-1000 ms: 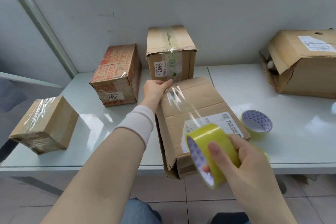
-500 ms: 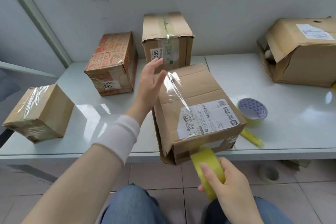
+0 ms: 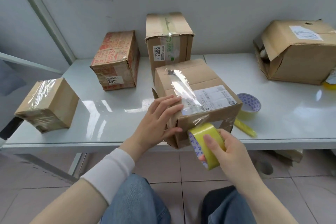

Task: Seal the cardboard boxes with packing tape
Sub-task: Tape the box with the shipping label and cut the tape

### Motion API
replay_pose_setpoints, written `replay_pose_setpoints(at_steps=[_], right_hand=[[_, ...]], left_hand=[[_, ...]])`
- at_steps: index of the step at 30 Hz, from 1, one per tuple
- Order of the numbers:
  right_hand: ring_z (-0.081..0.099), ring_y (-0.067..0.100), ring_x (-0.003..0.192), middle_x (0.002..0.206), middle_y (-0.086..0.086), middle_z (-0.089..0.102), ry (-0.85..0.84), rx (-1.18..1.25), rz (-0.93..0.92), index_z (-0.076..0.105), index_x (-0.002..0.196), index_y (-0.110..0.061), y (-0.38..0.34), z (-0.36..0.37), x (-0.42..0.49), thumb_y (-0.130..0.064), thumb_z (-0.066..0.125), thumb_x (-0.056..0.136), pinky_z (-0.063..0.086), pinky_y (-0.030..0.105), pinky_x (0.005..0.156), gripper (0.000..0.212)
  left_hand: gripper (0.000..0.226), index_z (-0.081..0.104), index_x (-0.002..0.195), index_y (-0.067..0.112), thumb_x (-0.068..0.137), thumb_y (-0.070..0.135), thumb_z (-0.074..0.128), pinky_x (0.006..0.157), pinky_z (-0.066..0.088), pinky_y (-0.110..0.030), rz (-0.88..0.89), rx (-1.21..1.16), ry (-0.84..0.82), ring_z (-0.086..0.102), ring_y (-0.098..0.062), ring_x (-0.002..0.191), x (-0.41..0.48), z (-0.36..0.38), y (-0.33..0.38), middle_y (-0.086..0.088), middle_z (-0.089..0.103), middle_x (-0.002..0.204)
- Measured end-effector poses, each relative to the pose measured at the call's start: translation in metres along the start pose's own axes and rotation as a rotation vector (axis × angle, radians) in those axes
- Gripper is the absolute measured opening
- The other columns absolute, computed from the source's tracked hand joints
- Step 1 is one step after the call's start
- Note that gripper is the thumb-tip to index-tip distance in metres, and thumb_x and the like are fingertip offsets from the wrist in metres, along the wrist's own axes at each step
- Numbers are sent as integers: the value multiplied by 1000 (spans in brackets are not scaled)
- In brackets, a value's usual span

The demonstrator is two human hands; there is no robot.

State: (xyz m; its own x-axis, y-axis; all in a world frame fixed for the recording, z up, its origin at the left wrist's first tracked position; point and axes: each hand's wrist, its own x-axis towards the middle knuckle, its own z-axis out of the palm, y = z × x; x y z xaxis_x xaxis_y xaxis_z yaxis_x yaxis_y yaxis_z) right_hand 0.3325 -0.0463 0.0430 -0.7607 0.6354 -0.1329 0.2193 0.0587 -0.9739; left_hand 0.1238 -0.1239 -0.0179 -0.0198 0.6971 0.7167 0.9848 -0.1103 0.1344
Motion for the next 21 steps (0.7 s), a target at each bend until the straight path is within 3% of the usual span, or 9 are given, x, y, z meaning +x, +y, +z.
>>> replay_pose_setpoints(at_steps=[3,7,10,16,21], right_hand=[[64,7,53,58,2,69,-15,85,-58,59,91,-12,-20,-10,4,-41,50,76,49,17,48,34],[64,7,54,58,3,69,-70,174,-54,60,96,-10,-42,-20,7,-26,44,93,51,16,51,23],[64,6,56,59,2,70,-63,164,-106,61,93,-13,-50,-21,10,-18,45,95,50,15,52,17],[63,8,59,60,-2,69,-46,96,-231,62,86,-20,-80,-20,17,-22,46,95,53,23,55,19],[63,8,58,63,-3,71,-31,107,-315,63,89,-18,-113,-22,28,-26,47,95,54,24,56,20]], left_hand=[[47,46,125,10,97,47,40,108,32,-31,-81,-19,52,44,-27,119,17,-9,0,-6,47,130],[42,48,123,11,98,43,39,106,28,-22,-161,-58,90,43,-24,113,33,-19,-3,-2,47,124],[40,48,121,11,99,43,36,105,28,-20,-193,-69,127,43,-23,111,39,-19,-2,-1,48,122],[41,55,111,6,102,36,28,99,31,-14,-365,-83,310,45,-21,105,57,-17,13,-12,59,109],[34,60,95,4,99,21,31,84,29,-6,-564,-123,414,42,-8,91,93,-34,26,1,55,93]])
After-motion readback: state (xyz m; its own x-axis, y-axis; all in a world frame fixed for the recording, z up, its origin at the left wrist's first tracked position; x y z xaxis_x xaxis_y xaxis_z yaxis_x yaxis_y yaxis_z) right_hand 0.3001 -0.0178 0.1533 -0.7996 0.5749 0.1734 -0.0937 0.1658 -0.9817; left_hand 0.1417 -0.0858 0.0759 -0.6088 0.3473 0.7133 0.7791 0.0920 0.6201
